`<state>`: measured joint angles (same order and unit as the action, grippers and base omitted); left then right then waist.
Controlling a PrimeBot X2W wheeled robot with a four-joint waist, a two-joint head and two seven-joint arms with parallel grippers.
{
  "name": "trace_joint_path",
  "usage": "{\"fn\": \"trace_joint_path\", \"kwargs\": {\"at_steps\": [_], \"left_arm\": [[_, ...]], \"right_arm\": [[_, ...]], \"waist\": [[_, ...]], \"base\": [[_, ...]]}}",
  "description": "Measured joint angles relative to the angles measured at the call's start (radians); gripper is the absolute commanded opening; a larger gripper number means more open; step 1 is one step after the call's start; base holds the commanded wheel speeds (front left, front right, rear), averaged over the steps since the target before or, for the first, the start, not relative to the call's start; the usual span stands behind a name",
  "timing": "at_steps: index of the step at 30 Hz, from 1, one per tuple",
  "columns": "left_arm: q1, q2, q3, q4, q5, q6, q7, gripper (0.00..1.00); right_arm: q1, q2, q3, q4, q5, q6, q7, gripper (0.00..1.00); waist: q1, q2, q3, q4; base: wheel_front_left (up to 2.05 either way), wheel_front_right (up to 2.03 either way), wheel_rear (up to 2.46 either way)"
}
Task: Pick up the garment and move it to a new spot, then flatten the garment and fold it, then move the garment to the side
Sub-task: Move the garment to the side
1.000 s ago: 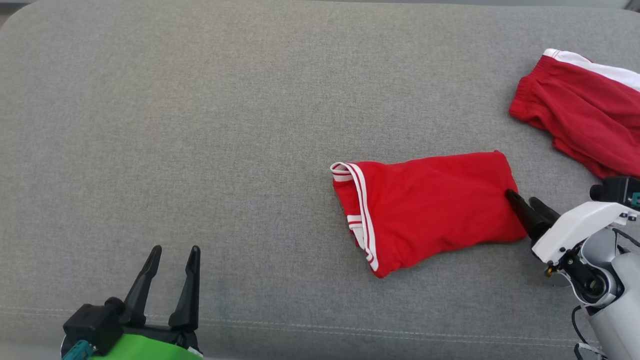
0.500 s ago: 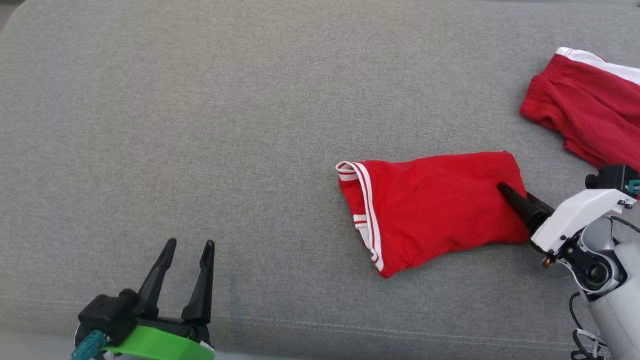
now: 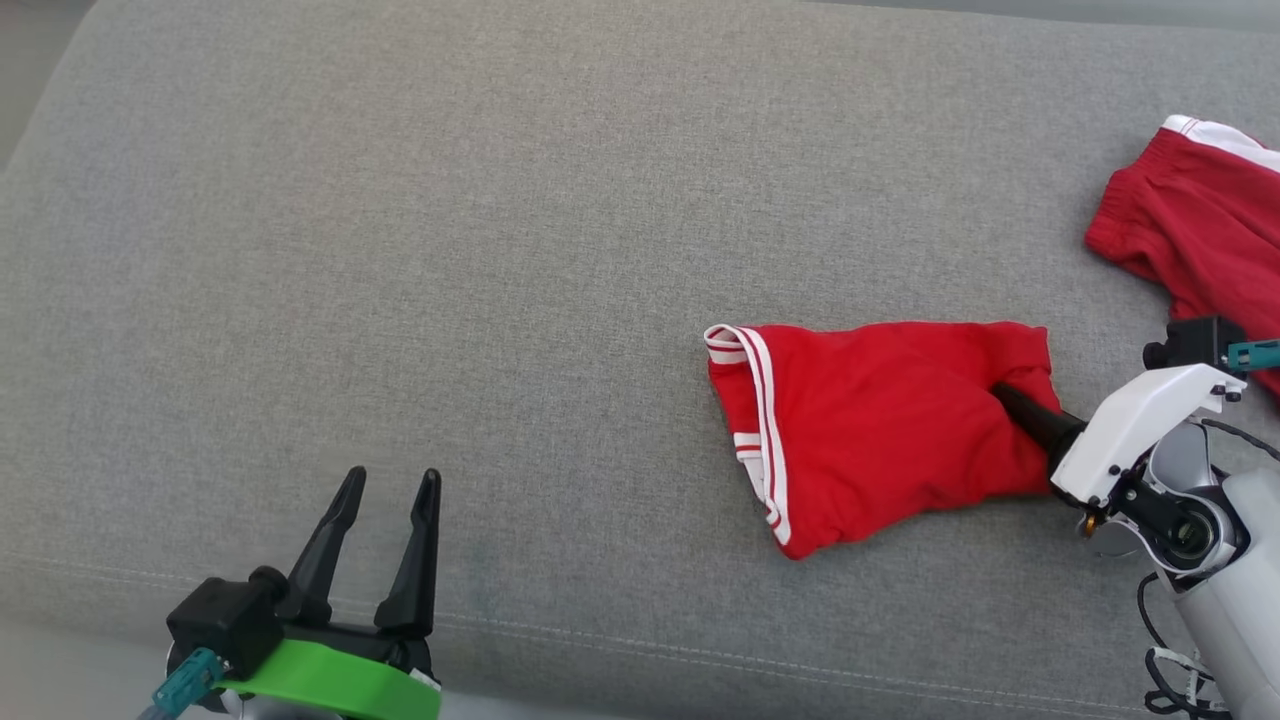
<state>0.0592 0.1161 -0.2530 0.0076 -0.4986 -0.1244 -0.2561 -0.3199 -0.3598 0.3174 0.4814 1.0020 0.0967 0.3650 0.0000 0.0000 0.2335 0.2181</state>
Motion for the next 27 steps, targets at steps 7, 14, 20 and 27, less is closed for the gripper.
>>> {"fn": "trace_joint_path", "kwargs": {"at_steps": [7, 14, 20, 27], "left_arm": [[0.000, -0.008, 0.010, 0.012, 0.000, 0.000, 0.000, 1.00], [-0.008, -0.020, -0.030, 0.022, -0.007, 0.000, 0.000, 1.00], [-0.023, -0.033, -0.063, 0.035, -0.029, 0.000, 0.000, 1.00], [-0.023, -0.038, -0.101, 0.057, -0.033, 0.000, 0.000, 1.00]], "right_arm": [[-0.023, -0.028, 0.031, -0.016, -0.011, 0.008, 0.040, 0.00], [-0.141, -0.045, 0.094, -0.106, -0.036, 0.017, 0.119, 0.00], [-0.233, -0.057, 0.149, -0.135, -0.049, 0.017, 0.227, 0.00], [-0.316, -0.084, 0.179, -0.099, -0.064, 0.005, 0.365, 0.00]], "waist": [[0.0000, 0.0000, -0.016, 0.005], [0.0000, 0.0000, -0.038, 0.019], [0.0000, 0.0000, -0.049, 0.062], [0.0000, 0.0000, -0.057, 0.139]], "base": [[0.00, 0.00, 0.00], [0.00, 0.00, 0.00], [0.00, 0.00, 0.00], [0.00, 0.00, 0.00]]}}
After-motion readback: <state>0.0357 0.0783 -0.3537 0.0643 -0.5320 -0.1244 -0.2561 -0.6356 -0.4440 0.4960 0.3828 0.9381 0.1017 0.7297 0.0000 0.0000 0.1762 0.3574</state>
